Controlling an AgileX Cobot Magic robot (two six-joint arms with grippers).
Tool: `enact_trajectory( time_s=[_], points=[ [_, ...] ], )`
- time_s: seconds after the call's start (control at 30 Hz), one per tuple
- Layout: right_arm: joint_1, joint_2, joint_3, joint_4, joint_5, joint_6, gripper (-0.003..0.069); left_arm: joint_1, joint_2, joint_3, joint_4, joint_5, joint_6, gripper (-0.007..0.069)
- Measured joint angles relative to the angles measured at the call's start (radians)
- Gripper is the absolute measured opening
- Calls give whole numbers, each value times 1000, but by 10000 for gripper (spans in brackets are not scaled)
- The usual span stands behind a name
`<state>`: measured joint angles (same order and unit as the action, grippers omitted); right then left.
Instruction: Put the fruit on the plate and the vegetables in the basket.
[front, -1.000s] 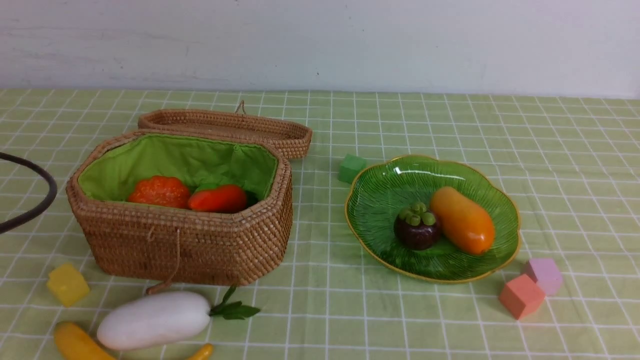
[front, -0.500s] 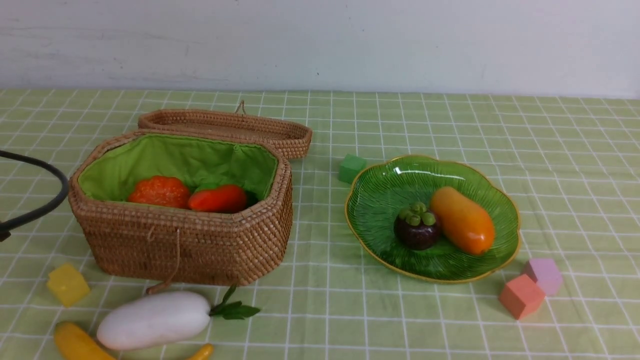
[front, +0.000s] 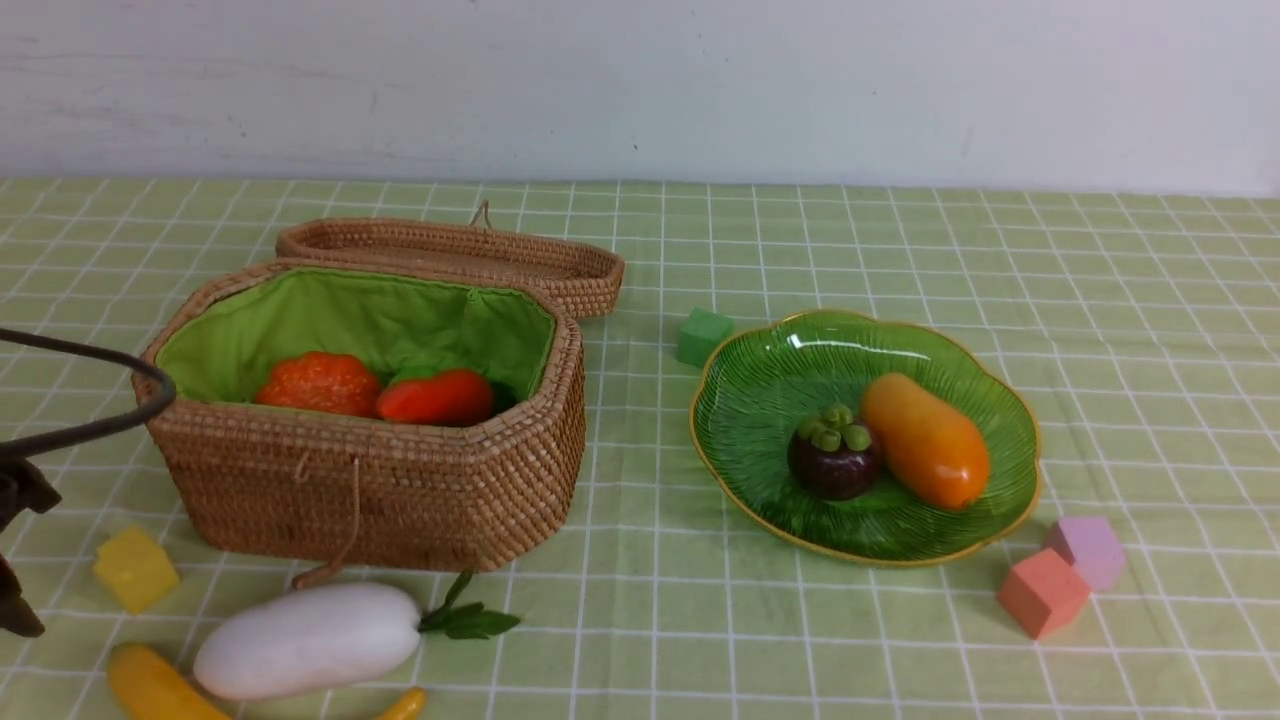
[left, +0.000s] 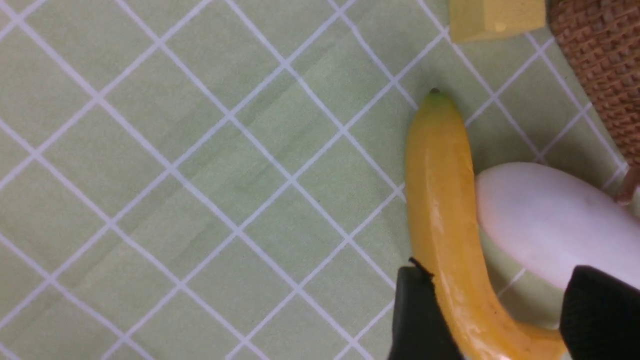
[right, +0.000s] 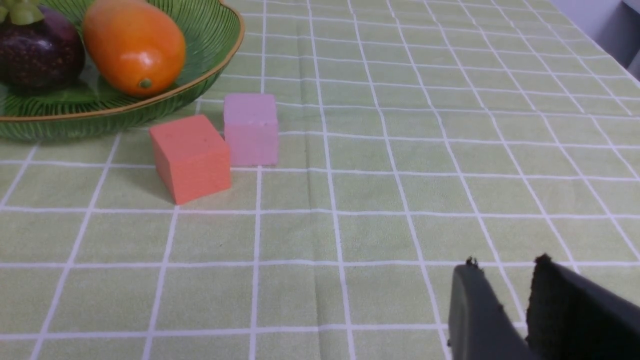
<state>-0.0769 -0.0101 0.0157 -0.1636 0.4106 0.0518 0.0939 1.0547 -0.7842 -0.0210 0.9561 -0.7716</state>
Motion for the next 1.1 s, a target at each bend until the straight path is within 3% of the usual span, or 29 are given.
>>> enact_trajectory(
  time_s=[0.2, 0.4, 1.1],
  points=[
    [0, 0, 0, 0, 0, 0, 192, 0, 51, 0, -117, -20, 60, 468],
    [0, 0, 0, 0, 0, 0, 202, 0, 150, 0, -164, -86, 88, 481],
    [0, 0, 0, 0, 0, 0, 225, 0, 566, -9, -126, -255, 56, 481]
  ],
)
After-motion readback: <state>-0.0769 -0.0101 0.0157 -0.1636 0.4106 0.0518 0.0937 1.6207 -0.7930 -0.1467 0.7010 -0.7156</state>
